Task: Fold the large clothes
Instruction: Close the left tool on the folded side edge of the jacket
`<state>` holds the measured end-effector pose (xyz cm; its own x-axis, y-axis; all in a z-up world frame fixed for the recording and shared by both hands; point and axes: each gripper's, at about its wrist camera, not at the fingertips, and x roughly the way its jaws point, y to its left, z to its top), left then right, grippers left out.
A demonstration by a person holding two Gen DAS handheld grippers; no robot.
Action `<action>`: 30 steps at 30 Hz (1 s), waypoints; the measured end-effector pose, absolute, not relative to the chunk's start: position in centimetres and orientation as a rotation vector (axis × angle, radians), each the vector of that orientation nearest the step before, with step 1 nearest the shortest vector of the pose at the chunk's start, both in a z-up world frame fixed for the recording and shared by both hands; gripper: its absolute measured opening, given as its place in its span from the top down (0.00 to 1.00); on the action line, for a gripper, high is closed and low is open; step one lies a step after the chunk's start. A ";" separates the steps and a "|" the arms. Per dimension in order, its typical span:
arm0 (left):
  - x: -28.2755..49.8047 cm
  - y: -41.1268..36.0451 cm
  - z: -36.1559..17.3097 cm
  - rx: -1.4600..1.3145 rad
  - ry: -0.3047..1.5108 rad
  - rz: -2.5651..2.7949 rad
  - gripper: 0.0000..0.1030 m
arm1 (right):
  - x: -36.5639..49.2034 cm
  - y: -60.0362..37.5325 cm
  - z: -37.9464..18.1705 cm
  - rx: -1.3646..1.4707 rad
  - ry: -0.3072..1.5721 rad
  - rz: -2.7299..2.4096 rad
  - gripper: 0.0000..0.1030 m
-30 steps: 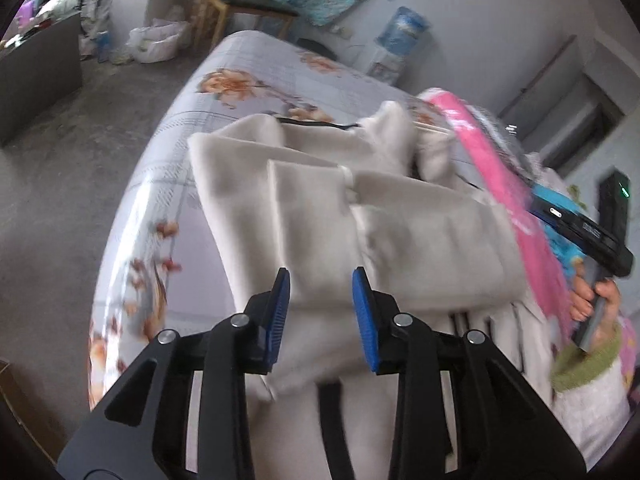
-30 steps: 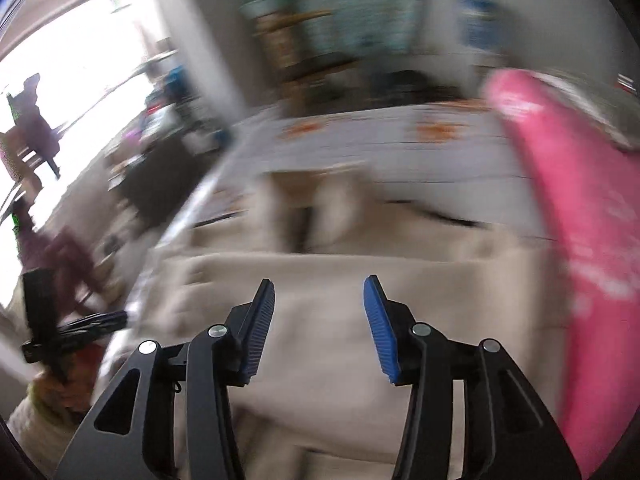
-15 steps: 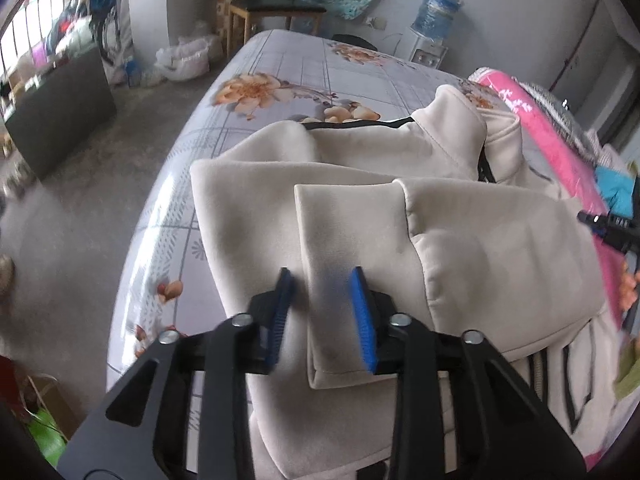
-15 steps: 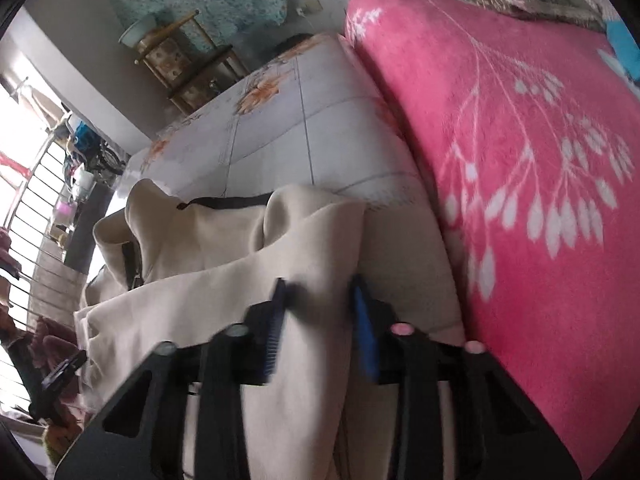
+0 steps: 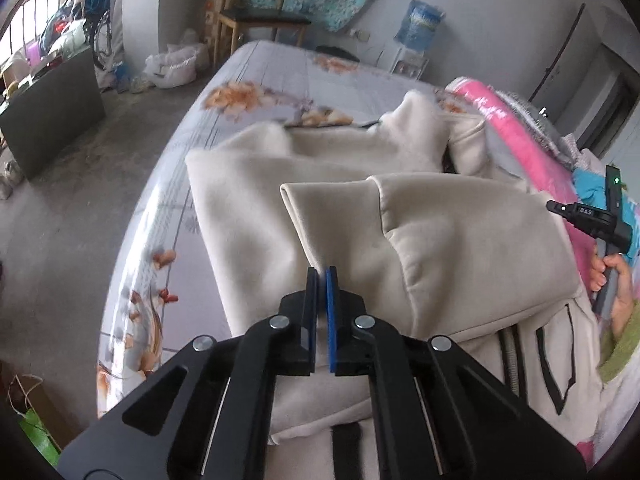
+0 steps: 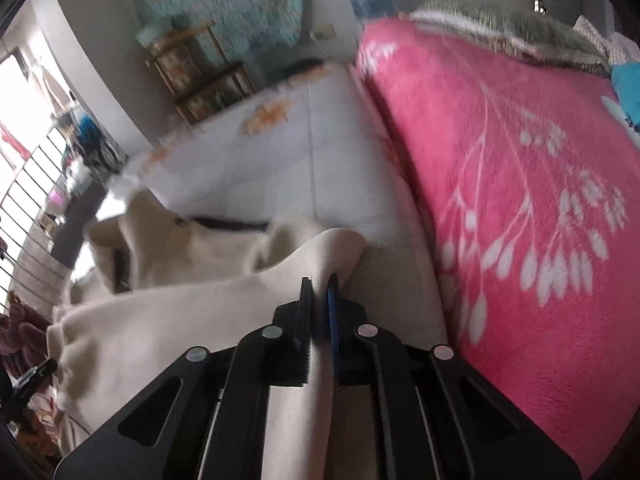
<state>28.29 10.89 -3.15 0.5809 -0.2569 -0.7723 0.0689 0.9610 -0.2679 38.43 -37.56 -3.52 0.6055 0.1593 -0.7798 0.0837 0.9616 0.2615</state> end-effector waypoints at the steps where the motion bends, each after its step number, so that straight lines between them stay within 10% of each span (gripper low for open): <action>1: 28.3 11.0 -3.3 -0.230 0.935 -0.193 0.96 | 37.9 -37.6 -3.1 0.267 0.916 0.041 0.84; 5: 28.4 11.5 -3.4 -0.253 0.928 -0.209 0.96 | 31.9 -36.2 0.7 0.102 0.840 0.137 0.51; 16: 28.8 12.3 -4.1 -0.344 0.931 -0.213 0.96 | 23.4 -31.4 -4.0 -0.266 1.009 0.258 0.47; 21: 28.6 11.9 -3.8 -0.330 0.931 -0.215 0.96 | 23.0 -31.2 -4.0 -0.382 0.969 0.134 0.89; 30: 27.2 9.8 -3.4 -0.216 0.920 -0.206 0.97 | 23.0 -32.4 -4.6 -0.383 0.912 0.048 0.92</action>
<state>27.16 9.81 -3.44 0.5890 -0.2668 -0.7628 0.0833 0.9590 -0.2711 22.95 -32.40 -4.65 0.6156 -0.1205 -0.7788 -0.2016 0.9313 -0.3034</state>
